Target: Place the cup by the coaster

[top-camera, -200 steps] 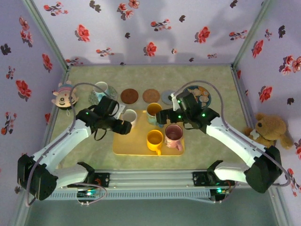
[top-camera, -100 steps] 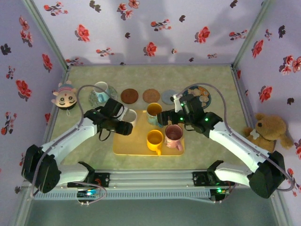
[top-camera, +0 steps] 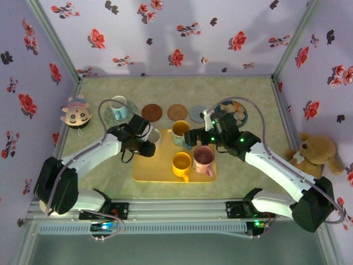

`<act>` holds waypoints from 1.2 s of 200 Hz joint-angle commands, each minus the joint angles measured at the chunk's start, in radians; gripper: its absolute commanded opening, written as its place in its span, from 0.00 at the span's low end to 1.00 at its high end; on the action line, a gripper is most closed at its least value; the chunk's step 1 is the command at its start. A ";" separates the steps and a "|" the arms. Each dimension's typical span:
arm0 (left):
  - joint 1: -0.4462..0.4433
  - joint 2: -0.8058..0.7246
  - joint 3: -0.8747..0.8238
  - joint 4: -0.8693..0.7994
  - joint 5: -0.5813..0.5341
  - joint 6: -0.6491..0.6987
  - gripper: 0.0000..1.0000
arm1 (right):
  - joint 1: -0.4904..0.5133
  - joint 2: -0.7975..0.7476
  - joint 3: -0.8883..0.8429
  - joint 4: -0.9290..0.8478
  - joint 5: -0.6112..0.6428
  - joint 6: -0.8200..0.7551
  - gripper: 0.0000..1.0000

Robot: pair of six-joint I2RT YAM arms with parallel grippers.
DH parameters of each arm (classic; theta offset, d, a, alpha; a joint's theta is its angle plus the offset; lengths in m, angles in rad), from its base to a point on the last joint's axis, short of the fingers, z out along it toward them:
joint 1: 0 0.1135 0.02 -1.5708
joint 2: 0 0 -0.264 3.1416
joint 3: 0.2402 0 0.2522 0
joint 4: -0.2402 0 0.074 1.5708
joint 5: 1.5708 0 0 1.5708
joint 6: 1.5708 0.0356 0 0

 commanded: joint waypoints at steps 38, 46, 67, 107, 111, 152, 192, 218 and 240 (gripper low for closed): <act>-0.007 0.035 0.009 0.019 -0.053 0.013 0.41 | 0.007 -0.024 -0.013 0.011 0.034 -0.006 1.00; -0.007 0.036 0.008 0.021 -0.056 0.011 0.40 | 0.007 -0.021 -0.013 0.011 0.034 -0.005 1.00; -0.007 0.038 0.012 0.022 -0.062 0.011 0.36 | 0.008 -0.017 -0.013 0.008 0.032 -0.008 1.00; -0.007 0.039 0.015 0.021 -0.066 0.013 0.31 | 0.008 -0.015 -0.014 0.008 0.031 -0.009 1.00; -0.007 0.040 0.015 0.021 -0.067 0.012 0.31 | 0.006 -0.015 -0.014 0.008 0.031 -0.010 1.00; -0.007 0.043 0.019 0.021 -0.068 0.013 0.25 | 0.007 -0.011 -0.014 0.008 0.031 -0.010 1.00; -0.007 0.044 0.035 0.007 -0.068 0.011 0.25 | 0.008 -0.008 -0.011 0.006 0.031 -0.013 1.00; -0.007 0.036 0.035 0.002 -0.071 0.009 0.22 | 0.007 -0.005 -0.008 0.008 0.033 -0.014 1.00; -0.007 0.031 0.039 -0.002 -0.076 0.008 0.19 | 0.008 0.000 -0.006 0.008 0.029 -0.015 1.00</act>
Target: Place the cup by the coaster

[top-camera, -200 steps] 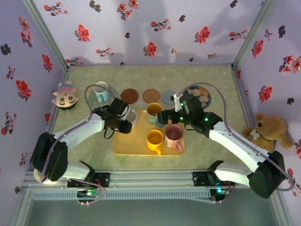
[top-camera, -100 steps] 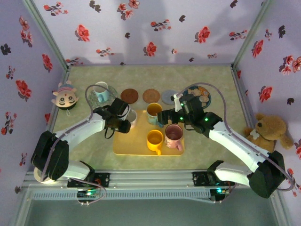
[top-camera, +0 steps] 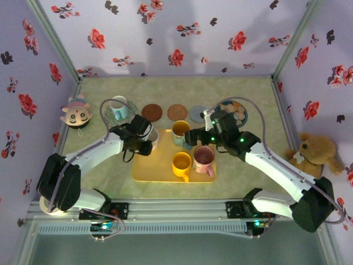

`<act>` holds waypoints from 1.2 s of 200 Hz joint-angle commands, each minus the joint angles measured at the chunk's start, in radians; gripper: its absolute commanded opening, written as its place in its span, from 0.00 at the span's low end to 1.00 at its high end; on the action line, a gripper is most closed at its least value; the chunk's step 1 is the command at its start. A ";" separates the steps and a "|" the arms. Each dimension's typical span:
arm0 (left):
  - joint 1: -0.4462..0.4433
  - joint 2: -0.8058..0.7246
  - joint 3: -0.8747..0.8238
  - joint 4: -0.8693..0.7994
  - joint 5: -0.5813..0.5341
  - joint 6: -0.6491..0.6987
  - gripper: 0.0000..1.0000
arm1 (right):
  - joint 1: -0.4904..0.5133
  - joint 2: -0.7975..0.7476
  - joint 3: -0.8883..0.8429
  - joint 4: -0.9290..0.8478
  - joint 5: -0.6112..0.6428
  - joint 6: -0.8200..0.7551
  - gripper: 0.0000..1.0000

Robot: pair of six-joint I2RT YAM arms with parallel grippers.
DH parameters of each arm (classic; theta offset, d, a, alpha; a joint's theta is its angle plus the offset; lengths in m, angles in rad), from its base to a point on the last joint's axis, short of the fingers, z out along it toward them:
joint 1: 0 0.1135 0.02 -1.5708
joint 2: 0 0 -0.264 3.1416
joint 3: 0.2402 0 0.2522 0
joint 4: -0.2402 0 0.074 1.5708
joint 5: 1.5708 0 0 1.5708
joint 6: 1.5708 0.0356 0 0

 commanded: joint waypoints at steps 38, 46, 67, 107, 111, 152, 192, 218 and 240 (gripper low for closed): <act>-0.005 -0.013 0.054 -0.027 -0.026 0.003 0.16 | 0.008 0.001 -0.001 0.002 0.011 -0.028 1.00; -0.005 -0.018 0.062 -0.030 -0.025 0.003 0.13 | 0.008 0.000 0.004 -0.004 0.012 -0.034 1.00; -0.006 -0.034 0.079 -0.039 -0.026 0.003 0.07 | 0.007 -0.002 0.018 -0.019 0.020 -0.053 1.00; -0.006 -0.067 0.107 -0.062 -0.032 0.008 0.00 | 0.008 -0.002 0.036 -0.033 0.024 -0.068 1.00; -0.007 -0.071 0.110 -0.063 -0.032 0.008 0.00 | 0.008 -0.001 0.037 -0.033 0.022 -0.068 1.00; -0.008 -0.115 0.148 -0.072 -0.039 0.008 0.00 | 0.007 0.000 0.056 -0.026 0.008 -0.065 1.00; -0.007 -0.142 0.186 -0.080 -0.071 0.033 0.00 | 0.008 0.014 0.097 -0.032 -0.002 -0.075 1.00; -0.007 -0.143 0.216 -0.088 -0.098 0.071 0.00 | 0.008 0.035 0.132 -0.035 -0.019 -0.079 1.00; -0.004 -0.114 0.274 -0.123 -0.149 0.123 0.00 | 0.008 0.056 0.163 -0.038 -0.029 -0.076 1.00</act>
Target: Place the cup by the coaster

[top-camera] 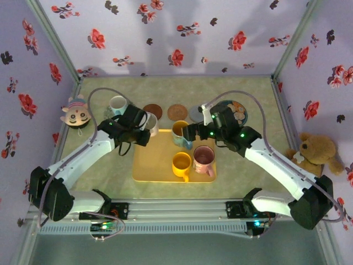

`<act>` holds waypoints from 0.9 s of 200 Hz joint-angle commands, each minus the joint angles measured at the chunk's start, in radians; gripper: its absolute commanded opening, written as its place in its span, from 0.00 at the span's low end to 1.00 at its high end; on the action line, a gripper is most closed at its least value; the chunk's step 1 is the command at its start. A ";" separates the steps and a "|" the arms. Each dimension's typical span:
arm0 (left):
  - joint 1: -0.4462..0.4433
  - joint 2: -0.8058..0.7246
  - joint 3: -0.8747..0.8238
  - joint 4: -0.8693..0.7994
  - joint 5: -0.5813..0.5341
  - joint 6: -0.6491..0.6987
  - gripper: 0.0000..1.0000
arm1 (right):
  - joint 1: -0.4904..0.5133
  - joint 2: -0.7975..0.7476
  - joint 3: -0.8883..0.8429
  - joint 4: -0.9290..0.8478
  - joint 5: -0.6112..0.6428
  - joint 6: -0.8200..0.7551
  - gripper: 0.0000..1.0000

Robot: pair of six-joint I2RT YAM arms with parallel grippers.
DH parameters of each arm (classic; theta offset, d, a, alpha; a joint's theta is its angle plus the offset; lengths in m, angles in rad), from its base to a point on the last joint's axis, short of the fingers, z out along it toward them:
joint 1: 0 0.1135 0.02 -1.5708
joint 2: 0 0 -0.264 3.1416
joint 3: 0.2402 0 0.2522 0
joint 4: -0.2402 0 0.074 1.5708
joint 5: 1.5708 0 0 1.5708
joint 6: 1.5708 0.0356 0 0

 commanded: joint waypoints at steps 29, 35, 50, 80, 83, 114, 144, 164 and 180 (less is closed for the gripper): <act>0.010 0.063 0.183 -0.034 -0.098 0.146 0.00 | 0.005 0.048 0.108 -0.018 -0.050 -0.010 1.00; 0.013 0.077 0.196 -0.034 -0.098 0.158 0.00 | 0.006 0.054 0.118 -0.020 -0.055 -0.008 0.99; 0.026 0.113 0.235 -0.041 -0.099 0.185 0.00 | 0.007 0.069 0.143 -0.029 -0.054 -0.007 1.00; 0.062 0.172 0.294 -0.023 -0.088 0.229 0.00 | 0.007 0.103 0.188 -0.065 -0.014 0.001 1.00; 0.065 0.177 0.298 -0.020 -0.085 0.231 0.00 | 0.007 0.106 0.193 -0.068 -0.013 0.002 1.00; 0.113 0.244 0.345 0.022 -0.021 0.277 0.00 | 0.005 0.138 0.216 -0.075 -0.012 0.008 0.99; 0.155 0.336 0.405 0.029 0.024 0.304 0.00 | 0.007 0.165 0.238 -0.088 -0.008 0.002 0.99; 0.176 0.397 0.437 0.040 0.047 0.312 0.00 | 0.005 0.175 0.241 -0.090 0.005 0.002 1.00; 0.187 0.439 0.458 0.055 0.052 0.314 0.00 | 0.005 0.182 0.243 -0.089 0.009 0.004 1.00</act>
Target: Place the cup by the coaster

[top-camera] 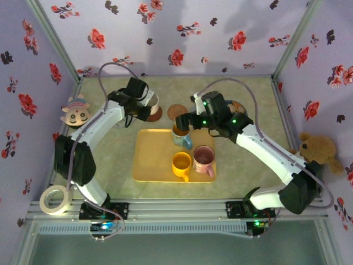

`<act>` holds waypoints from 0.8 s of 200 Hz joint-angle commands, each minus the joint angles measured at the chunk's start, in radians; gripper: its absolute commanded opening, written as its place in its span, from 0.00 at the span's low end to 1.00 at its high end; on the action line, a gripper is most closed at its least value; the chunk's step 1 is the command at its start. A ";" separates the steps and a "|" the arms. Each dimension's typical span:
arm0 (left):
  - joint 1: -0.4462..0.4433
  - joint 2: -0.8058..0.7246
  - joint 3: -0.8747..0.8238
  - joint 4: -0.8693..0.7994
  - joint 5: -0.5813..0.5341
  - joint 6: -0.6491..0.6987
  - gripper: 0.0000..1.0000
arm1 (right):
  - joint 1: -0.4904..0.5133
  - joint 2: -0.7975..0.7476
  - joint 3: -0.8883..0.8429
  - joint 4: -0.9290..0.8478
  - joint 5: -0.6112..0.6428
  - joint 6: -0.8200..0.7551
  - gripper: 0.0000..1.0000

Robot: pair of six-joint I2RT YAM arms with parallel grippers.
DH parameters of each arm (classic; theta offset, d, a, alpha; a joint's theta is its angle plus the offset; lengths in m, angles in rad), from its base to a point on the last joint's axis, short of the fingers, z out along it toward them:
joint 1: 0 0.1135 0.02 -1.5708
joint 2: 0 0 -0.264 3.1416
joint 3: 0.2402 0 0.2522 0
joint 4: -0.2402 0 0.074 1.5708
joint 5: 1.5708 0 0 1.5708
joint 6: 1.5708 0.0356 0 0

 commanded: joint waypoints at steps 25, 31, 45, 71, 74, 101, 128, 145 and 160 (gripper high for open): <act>0.046 0.099 0.073 0.123 0.065 0.028 0.00 | 0.006 0.018 0.036 -0.016 0.033 0.007 0.99; 0.051 0.111 0.075 0.135 0.066 0.027 0.00 | 0.006 0.019 0.036 -0.017 0.034 0.006 1.00; 0.064 0.144 0.084 0.151 0.068 0.025 0.00 | 0.006 0.022 0.039 -0.022 0.036 0.004 0.99; 0.072 0.183 0.100 0.178 0.065 0.037 0.00 | 0.005 0.023 0.045 -0.037 0.041 0.005 1.00; 0.073 0.186 0.100 0.183 0.066 0.037 0.00 | 0.005 0.021 0.043 -0.038 0.043 0.004 1.00; 0.085 0.215 0.117 0.202 0.071 0.027 0.00 | 0.006 0.017 0.034 -0.039 0.048 0.010 1.00; 0.092 0.253 0.147 0.188 0.082 0.024 0.00 | 0.006 0.011 0.020 -0.036 0.050 0.023 1.00; 0.094 0.268 0.159 0.185 0.081 0.016 0.00 | 0.006 0.003 0.011 -0.036 0.050 0.026 1.00; 0.094 0.278 0.172 0.175 0.090 0.013 0.00 | 0.006 -0.005 0.003 -0.034 0.052 0.026 1.00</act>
